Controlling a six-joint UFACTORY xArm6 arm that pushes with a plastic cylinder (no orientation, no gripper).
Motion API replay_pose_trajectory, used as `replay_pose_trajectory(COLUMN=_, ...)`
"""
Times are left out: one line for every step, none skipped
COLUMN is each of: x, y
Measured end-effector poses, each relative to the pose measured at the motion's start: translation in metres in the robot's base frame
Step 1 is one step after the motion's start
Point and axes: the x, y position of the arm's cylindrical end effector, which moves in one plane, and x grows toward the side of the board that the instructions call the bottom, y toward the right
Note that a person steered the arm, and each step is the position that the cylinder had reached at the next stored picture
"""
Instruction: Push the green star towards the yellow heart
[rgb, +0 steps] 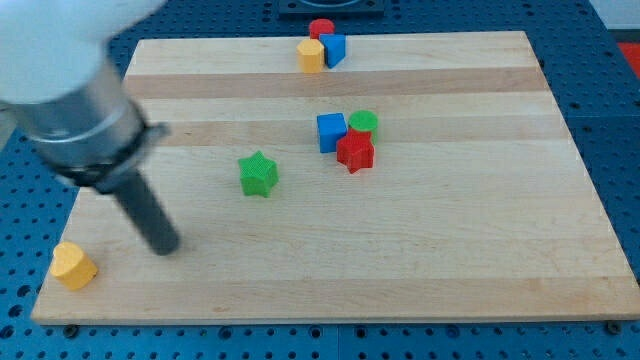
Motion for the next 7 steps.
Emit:
replay_pose_trajectory(x=-0.003, y=0.073)
replay_pose_trajectory(x=-0.023, y=0.116)
replay_pose_trajectory(x=-0.065, y=0.118)
replay_pose_trajectory(x=-0.099, y=0.117)
replay_pose_trajectory(x=-0.101, y=0.087)
replay_pose_trajectory(x=-0.098, y=0.048)
replay_pose_trajectory(x=-0.095, y=0.021)
